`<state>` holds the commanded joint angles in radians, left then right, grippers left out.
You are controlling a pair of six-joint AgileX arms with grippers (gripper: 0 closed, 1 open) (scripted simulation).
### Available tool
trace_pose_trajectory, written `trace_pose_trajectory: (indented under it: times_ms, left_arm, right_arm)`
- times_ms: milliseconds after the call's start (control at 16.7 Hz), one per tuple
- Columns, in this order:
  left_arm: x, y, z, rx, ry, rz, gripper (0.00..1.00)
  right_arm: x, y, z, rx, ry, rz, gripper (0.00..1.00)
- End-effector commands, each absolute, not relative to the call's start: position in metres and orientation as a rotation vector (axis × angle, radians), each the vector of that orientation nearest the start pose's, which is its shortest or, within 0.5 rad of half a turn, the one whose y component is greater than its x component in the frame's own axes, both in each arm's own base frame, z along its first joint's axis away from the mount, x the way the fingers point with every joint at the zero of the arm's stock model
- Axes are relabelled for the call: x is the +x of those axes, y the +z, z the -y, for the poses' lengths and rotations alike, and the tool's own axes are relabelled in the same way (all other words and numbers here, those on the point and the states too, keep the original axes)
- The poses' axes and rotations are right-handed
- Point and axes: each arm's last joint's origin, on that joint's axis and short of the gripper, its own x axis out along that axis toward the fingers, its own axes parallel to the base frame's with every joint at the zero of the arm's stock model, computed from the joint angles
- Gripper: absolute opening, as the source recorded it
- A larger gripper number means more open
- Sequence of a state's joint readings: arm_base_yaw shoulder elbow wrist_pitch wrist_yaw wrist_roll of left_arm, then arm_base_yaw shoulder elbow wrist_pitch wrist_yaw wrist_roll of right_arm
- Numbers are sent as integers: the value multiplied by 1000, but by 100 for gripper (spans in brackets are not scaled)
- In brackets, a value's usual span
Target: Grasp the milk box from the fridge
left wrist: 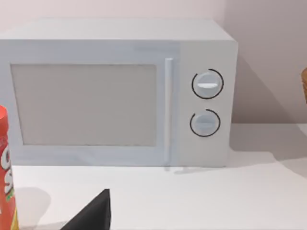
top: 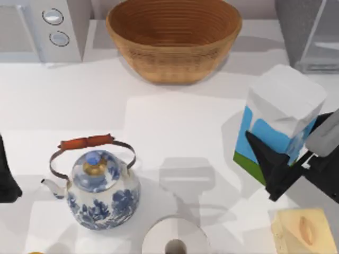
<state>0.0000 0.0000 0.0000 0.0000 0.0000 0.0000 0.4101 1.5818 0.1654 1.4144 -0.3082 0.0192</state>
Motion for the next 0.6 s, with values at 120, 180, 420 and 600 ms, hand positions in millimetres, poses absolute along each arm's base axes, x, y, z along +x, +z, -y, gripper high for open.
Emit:
trace_pose_trajectory:
  times_ms: [120,180,420,600]
  left_arm:
    - [106,160,1,0,0,0,100]
    - [106,160,1,0,0,0,100]
    - [106,160,1,0,0,0,100]
    - [106,160,1,0,0,0,100]
  right_arm:
    - [201,127,-102,1,759,0,0]
    - [201,126,-103,0,763,2,0]
    - [201,126,-101,2,757,-5,0]
    - [206,124,-106,2,760,1,0]
